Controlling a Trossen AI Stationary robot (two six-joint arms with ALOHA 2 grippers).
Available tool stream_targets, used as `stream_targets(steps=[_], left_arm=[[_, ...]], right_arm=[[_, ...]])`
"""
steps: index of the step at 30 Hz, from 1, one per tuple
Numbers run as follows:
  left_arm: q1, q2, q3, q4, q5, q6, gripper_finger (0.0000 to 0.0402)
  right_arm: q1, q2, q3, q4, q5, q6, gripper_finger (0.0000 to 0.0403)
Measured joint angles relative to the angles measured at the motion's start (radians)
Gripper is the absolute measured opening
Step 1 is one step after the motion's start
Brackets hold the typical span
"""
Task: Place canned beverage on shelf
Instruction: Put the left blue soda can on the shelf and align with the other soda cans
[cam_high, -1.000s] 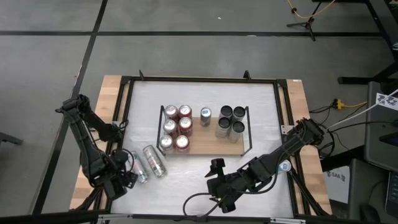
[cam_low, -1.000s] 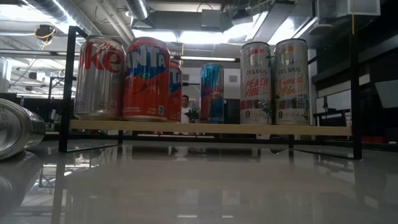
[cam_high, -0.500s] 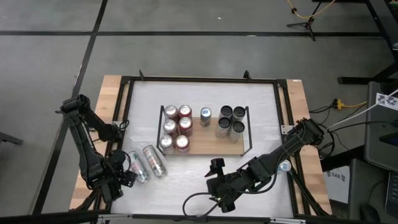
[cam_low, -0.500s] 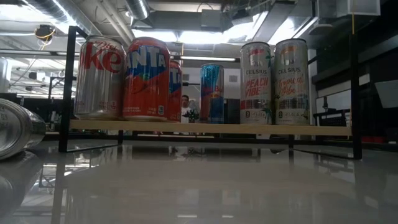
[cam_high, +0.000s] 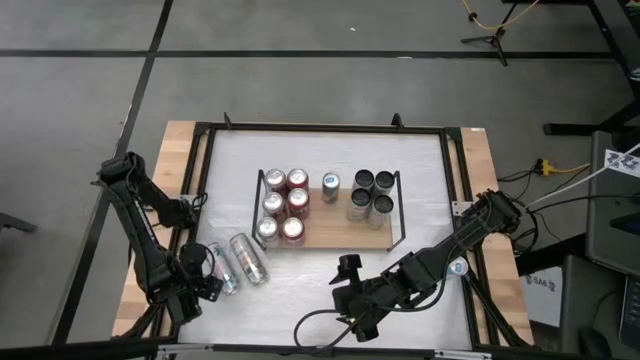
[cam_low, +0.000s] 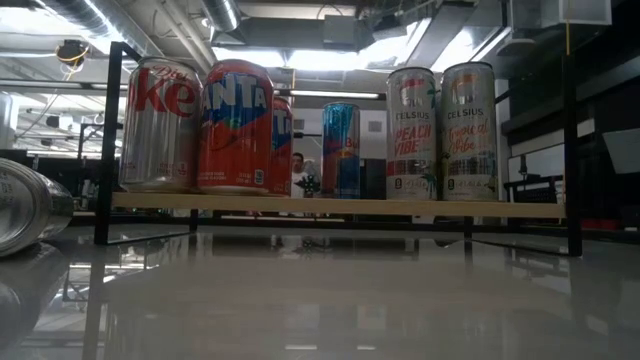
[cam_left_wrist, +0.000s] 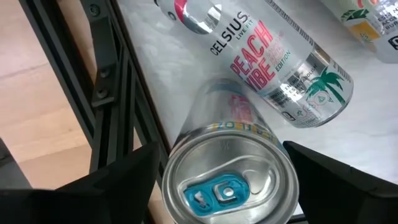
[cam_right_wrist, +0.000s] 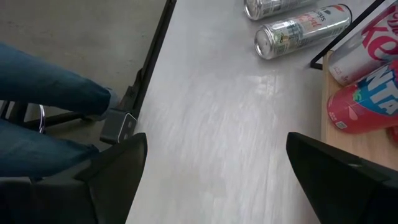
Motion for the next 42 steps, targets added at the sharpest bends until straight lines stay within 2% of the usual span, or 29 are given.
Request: stream_targets(steps=[5,21,31,35,42], left_arm=[[0.0,0.0,0.0,0.003,0.001,-0.002,0.0318],[0.001,-0.001,0.0,0.01,0.005,0.001,0.0223],[0.001,-0.01,0.012,0.02,0.014,0.053,0.0217],[0.001,-0.026,0.06,0.011,0.019,0.076,0.0216],[0.001,-0.028,0.172,0.026,0.094,0.177,0.0216]], right_arm=[[0.0,0.0,0.0,0.0,0.001,0.0,0.0381],[0.0,0.0,0.0,0.0,0.004,0.0,0.0381],[0.0,0.0,0.0,0.0,0.004,0.0,0.0381],[0.0,0.0,0.0,0.0,0.005,0.0,0.0381],[0.0,0.0,0.0,0.0,0.006,0.0,0.0381]])
